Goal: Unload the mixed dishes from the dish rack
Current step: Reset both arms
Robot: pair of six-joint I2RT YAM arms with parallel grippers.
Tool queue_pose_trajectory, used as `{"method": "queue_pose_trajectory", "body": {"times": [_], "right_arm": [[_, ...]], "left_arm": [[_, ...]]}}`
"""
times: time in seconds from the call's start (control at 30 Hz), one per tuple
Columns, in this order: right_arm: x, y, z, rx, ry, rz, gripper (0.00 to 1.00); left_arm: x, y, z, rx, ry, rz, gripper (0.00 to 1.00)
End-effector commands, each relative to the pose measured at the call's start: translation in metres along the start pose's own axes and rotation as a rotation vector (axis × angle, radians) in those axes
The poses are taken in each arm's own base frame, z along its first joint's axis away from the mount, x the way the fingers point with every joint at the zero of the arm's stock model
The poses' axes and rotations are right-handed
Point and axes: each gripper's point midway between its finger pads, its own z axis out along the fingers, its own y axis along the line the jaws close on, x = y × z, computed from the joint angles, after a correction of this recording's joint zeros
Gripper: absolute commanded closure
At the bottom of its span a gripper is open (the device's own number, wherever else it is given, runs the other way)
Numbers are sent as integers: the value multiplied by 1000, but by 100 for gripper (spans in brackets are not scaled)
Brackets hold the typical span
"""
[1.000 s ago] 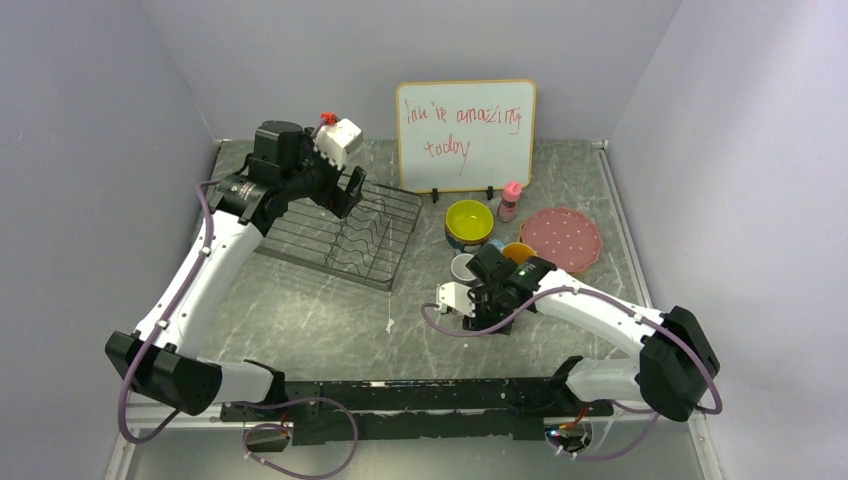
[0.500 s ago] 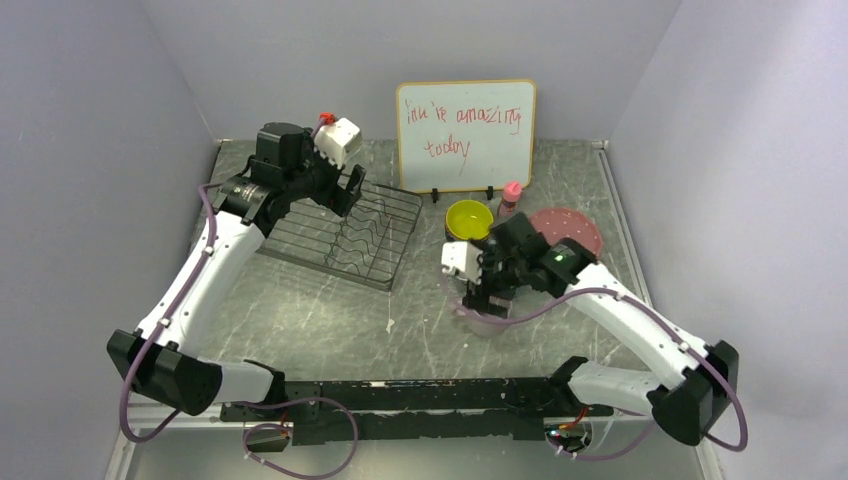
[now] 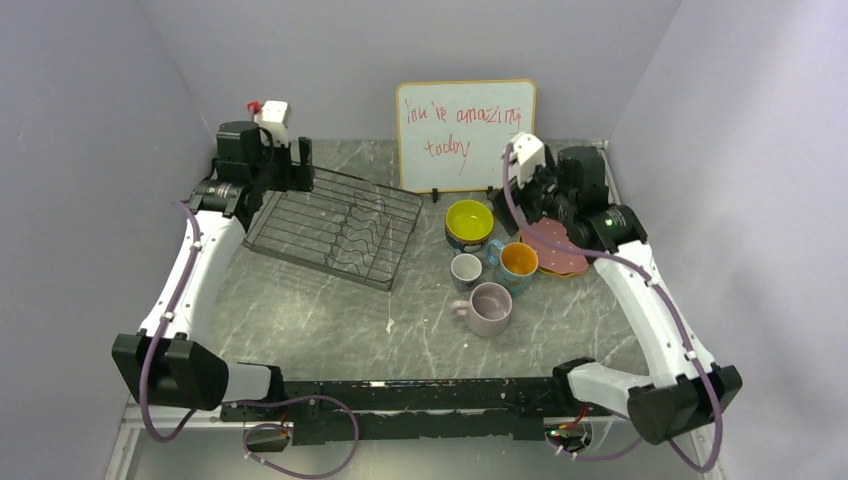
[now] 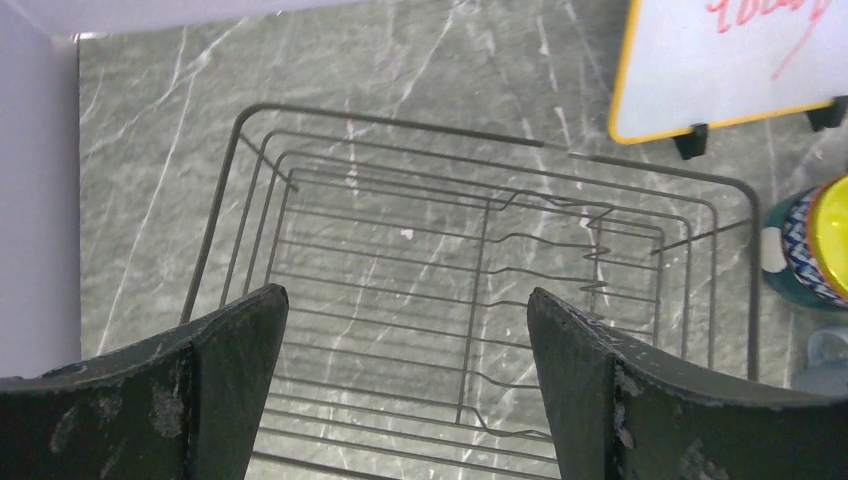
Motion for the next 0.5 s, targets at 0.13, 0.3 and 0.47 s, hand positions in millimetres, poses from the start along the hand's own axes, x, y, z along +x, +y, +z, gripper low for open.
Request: {"method": "queue_pose_trajectory", "body": {"times": [0.13,0.3,0.47], "right_arm": [[-24,-96,-5,354,-141,357,1],[-17,-117,-21,527,-243,423,1],[-10,-112,-39,586,-342,377,1]], "left_arm": [[-19,20,-24,-42,-120,-123,5],[-18,12,-33,15,-140,-105,5],[-10,10,-38,29,-148,-121,5]]}}
